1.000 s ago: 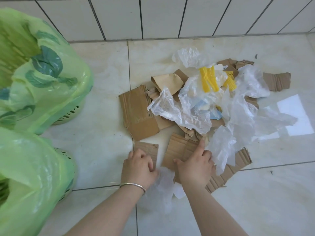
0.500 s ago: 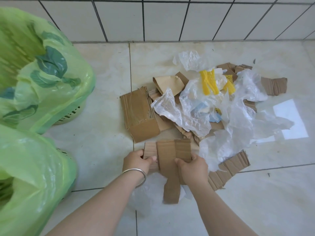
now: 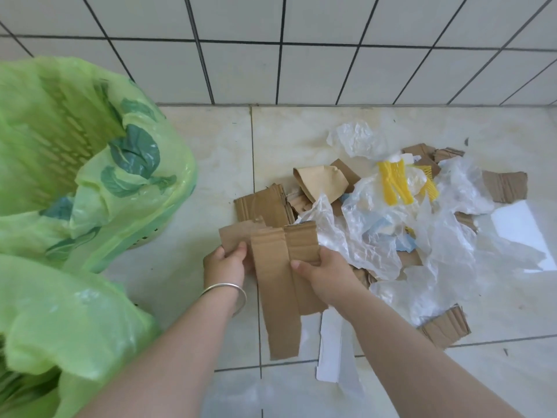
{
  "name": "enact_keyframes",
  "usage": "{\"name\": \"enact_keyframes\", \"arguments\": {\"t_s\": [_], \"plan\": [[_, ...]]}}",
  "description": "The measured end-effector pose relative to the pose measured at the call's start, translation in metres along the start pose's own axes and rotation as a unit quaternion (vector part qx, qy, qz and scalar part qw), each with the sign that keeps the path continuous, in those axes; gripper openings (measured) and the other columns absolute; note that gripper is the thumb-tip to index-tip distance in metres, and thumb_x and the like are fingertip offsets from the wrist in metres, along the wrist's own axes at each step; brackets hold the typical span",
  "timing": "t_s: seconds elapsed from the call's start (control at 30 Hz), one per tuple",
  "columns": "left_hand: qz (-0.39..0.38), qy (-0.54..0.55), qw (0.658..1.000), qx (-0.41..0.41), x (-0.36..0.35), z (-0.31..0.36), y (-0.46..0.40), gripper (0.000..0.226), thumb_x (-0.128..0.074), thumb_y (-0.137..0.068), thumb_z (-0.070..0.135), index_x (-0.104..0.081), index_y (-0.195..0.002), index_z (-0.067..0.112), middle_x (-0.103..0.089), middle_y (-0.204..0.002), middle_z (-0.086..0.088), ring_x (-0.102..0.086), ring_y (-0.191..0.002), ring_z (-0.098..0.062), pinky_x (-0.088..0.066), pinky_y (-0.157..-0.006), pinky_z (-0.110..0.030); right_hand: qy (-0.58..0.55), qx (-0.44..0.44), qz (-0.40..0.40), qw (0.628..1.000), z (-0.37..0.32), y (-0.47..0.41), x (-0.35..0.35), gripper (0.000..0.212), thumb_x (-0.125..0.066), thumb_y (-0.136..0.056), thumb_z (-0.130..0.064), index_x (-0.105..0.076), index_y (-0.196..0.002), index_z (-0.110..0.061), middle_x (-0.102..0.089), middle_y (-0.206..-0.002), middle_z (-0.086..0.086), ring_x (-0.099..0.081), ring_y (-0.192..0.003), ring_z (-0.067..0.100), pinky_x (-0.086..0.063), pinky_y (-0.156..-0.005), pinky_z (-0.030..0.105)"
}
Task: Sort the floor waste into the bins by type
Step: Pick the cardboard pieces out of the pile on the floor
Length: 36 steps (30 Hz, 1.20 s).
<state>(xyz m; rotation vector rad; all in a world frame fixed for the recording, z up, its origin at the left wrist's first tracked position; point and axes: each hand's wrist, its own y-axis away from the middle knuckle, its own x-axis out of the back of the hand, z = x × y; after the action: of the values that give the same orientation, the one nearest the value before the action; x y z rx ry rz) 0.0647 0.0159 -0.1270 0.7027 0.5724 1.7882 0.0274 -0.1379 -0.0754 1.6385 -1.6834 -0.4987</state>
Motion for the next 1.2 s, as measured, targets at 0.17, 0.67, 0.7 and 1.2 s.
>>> {"name": "enact_keyframes", "arguments": {"t_s": [0.17,0.67,0.7,1.2], "plan": [[0.004,-0.067,0.997,-0.036,-0.015,0.005,-0.012,0.015,-0.067,-0.083,0.018,-0.061,-0.072,0.011,-0.065,-0.079,-0.011,-0.057,-0.074,-0.022,-0.042,-0.06,-0.027,0.041,0.031,0.072,0.996,-0.007,-0.024,0.01,0.012,-0.062,-0.089,-0.022,-0.063,-0.101,-0.024,-0.064,-0.109,-0.001,-0.062,-0.097,0.017,-0.047,-0.076,0.025],[0.013,0.011,0.999,-0.047,0.004,-0.007,0.022,0.038,-0.062,-0.087,0.007,-0.042,-0.117,0.02,-0.061,-0.084,-0.001,-0.059,-0.079,-0.021,-0.046,-0.077,-0.03,-0.096,0.007,0.063,0.993,0.013,-0.002,-0.017,0.035,-0.065,-0.087,-0.015,-0.05,-0.117,-0.024,-0.062,-0.102,-0.01,-0.059,-0.086,0.002,-0.044,-0.07,0.015],[-0.001,0.014,0.999,-0.042,0.01,-0.01,0.029,0.038,-0.061,-0.087,0.005,-0.047,-0.121,0.017,-0.064,-0.09,-0.006,-0.06,-0.082,-0.022,-0.047,-0.08,-0.031,-0.101,-0.006,0.06,0.993,0.02,0.007,-0.02,0.029,-0.067,-0.085,-0.015,-0.053,-0.11,-0.023,-0.064,-0.097,-0.01,-0.058,-0.08,-0.002,-0.044,-0.064,0.012],[-0.113,-0.19,0.973,0.065,0.023,-0.099,0.112,0.025,-0.065,-0.071,0.032,-0.059,-0.089,0.015,-0.072,-0.099,-0.011,-0.067,-0.089,-0.028,-0.051,-0.087,-0.038,0.041,-0.116,0.194,0.973,0.121,0.07,-0.026,0.035,-0.072,-0.079,-0.026,-0.06,-0.107,-0.009,-0.045,-0.127,0.002,-0.051,-0.096,0.016,-0.038,-0.078,0.023]]}}
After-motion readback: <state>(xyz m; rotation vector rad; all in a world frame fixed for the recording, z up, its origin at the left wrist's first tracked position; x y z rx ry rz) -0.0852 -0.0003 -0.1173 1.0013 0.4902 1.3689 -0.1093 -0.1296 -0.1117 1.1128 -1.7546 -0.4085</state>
